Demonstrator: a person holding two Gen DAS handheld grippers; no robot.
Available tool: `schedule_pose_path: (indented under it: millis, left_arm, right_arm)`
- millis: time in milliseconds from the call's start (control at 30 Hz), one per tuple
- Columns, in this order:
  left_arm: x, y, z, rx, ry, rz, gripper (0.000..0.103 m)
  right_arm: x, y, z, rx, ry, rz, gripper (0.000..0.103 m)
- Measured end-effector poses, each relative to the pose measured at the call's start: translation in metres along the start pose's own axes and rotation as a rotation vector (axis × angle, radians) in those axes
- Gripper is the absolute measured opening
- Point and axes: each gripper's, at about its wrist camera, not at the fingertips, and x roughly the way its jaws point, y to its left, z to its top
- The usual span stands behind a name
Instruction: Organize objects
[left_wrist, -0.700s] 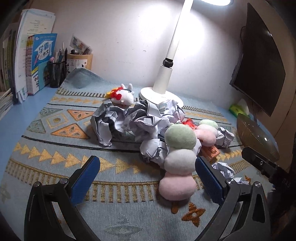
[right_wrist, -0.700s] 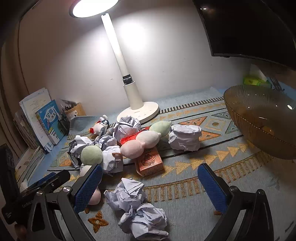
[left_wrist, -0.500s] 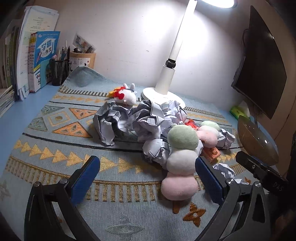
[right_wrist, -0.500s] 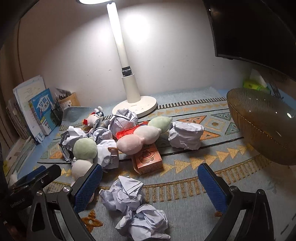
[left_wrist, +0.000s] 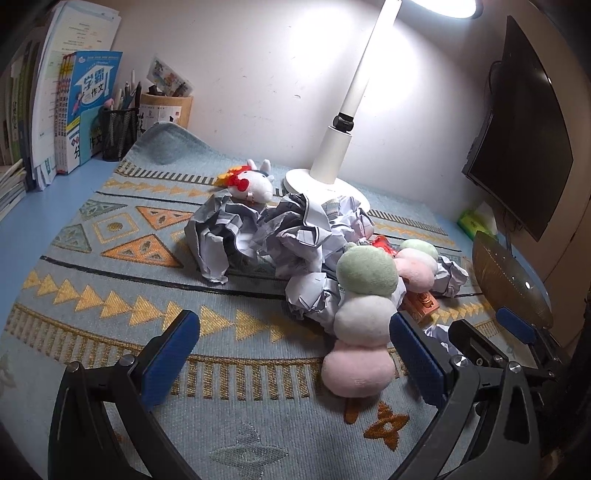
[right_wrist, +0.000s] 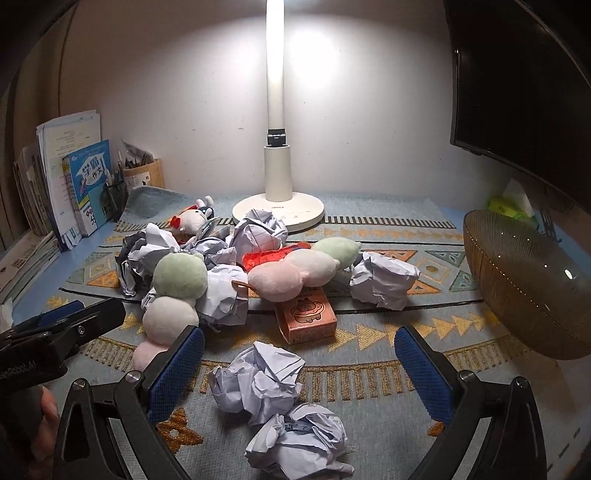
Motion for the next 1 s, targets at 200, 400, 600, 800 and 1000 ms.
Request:
schedule_pose_path:
  millis: [200, 400, 600, 800, 1000]
  left_arm:
    - [0.003, 0.003, 0.001, -0.020, 0.011, -0.005, 0.102]
    - [0.002, 0.005, 0.001, -0.025, 0.007, -0.009, 0.102]
    - [-0.005, -0.002, 0.000, 0.016, -0.034, -0.022, 0.102]
    - [0.000, -0.009, 0.000, 0.052, -0.007, -0.012, 0.102]
    - [0.001, -0.006, -0.001, 0.034, -0.003, -0.009, 0.102]
  right_arm:
    - [0.000, 0.003, -0.001, -0.003, 0.004, 0.003, 0.103]
    - [0.006, 0.003, 0.001, -0.003, 0.026, -0.031, 0.103]
    - [0.016, 0.002, 0.001, 0.002, 0.081, 0.008, 0.103]
    - [0.012, 0.005, 0.000, -0.006, 0.061, 0.009, 0.103]
    - [0.012, 0.007, 0.001, -0.014, 0.060, 0.010, 0.103]
